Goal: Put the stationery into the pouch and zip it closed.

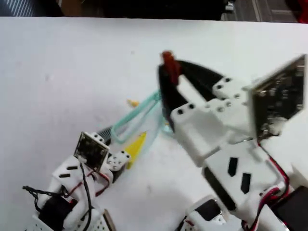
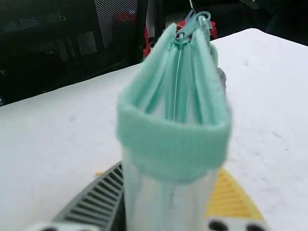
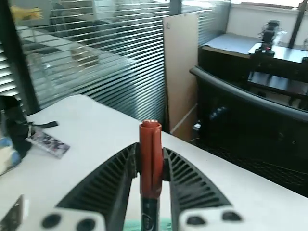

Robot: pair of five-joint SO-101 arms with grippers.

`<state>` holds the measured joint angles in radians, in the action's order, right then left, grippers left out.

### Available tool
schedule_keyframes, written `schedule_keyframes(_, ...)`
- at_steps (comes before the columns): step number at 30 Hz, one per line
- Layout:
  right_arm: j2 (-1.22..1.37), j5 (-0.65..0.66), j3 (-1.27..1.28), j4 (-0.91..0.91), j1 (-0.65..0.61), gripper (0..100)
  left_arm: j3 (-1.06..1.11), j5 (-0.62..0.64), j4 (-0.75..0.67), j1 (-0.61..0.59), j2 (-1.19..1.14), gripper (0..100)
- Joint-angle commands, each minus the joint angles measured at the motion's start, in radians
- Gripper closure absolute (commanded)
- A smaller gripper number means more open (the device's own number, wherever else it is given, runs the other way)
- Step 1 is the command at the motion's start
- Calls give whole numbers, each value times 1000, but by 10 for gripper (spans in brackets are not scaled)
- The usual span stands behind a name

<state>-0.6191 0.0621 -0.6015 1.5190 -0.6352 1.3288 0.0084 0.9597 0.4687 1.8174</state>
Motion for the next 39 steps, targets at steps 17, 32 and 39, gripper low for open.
schedule_keyframes(17,-13,-8,328,-526,-71,982,-12,11,9,15,7,801)
schedule_keyframes(32,-71,-71,532,-590,-68,982,-12,11,8,13,7,801)
schedule_keyframes(39,-71,-71,649,-717,-68,982,-12,11,5,13,7,801)
